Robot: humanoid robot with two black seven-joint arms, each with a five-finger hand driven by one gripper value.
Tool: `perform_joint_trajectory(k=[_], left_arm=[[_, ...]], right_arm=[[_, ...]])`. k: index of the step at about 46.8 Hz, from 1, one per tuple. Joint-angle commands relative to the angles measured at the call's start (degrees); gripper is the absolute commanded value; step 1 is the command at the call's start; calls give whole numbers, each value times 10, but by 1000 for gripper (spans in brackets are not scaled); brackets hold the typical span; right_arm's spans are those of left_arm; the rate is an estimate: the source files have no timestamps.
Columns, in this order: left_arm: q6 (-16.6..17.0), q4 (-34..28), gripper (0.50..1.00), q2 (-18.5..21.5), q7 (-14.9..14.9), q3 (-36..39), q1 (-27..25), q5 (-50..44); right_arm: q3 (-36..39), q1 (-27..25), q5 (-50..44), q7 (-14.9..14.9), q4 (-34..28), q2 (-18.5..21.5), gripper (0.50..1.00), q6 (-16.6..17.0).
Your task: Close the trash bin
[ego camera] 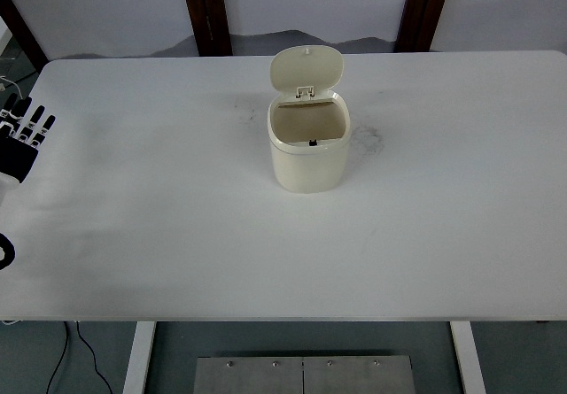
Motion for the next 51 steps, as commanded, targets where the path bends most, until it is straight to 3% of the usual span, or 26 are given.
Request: perform_joint_trajectory(k=[1, 30, 41, 51], left_arm=[[0, 0, 1000, 1, 0, 1, 0, 1], [0, -1, 1000, -1, -5, 2, -15, 21], [31, -2, 1000, 1, -5, 4, -44, 28], [57, -4, 1000, 8, -3, 7, -101, 86]], right_arm=[[-1, 0, 0, 0, 0, 0, 993, 0], [0, 0, 0, 0, 0, 0, 991, 0], [0, 0, 0, 0, 0, 0, 991, 0], [0, 0, 0, -1, 0, 0, 991, 0]])
